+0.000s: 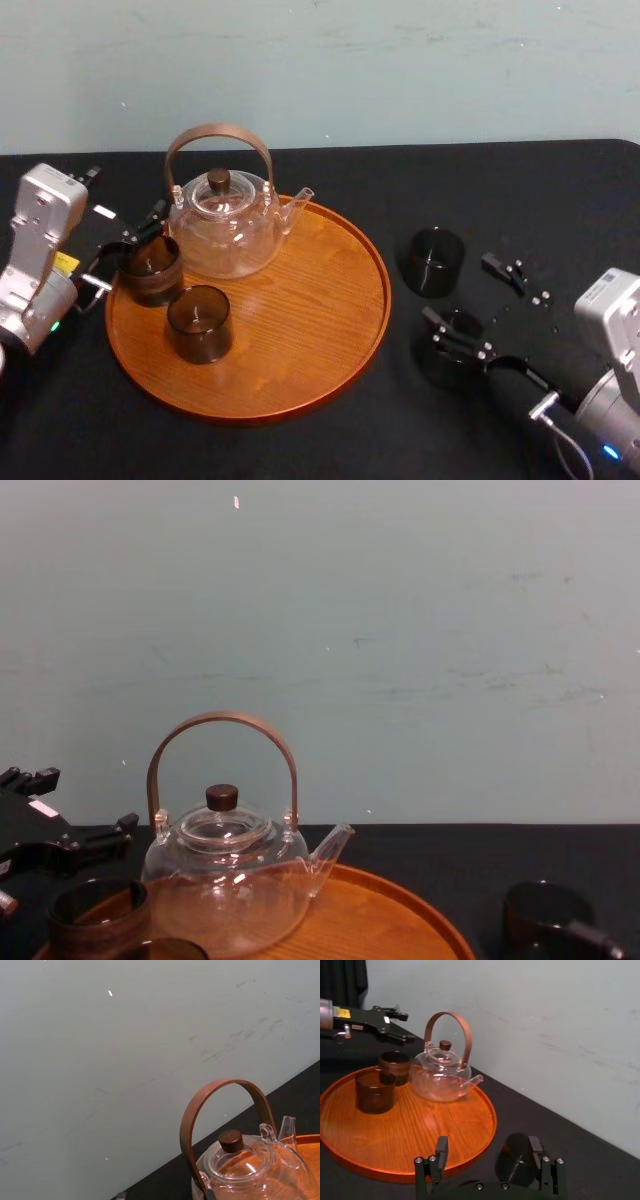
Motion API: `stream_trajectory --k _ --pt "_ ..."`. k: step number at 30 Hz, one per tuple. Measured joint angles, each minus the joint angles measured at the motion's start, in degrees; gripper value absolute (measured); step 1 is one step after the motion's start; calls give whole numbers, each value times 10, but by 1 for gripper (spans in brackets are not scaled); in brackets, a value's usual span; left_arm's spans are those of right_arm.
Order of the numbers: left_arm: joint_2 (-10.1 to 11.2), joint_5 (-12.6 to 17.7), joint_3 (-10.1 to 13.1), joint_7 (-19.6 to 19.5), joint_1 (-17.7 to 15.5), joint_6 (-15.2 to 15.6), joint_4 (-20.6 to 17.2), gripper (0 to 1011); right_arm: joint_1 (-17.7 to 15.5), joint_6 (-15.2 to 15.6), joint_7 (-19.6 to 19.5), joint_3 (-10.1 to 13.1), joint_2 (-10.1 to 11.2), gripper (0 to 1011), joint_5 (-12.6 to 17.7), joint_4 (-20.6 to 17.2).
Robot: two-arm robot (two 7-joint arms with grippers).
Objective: Pick up the glass from the table and place it on the tray.
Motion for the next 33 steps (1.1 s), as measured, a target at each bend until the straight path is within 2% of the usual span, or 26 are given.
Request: stream_trajectory --k 8,24,33 --pt "0 0 0 0 0 0 0 1002 -15 7 9 3 -12 1002 1 -1" --pt "0 0 0 0 0 0 0 1001 -30 28 16 32 -38 1002 13 16" --pt "0 0 0 0 0 0 0 1001 -31 30 38 38 -48 1002 16 23"
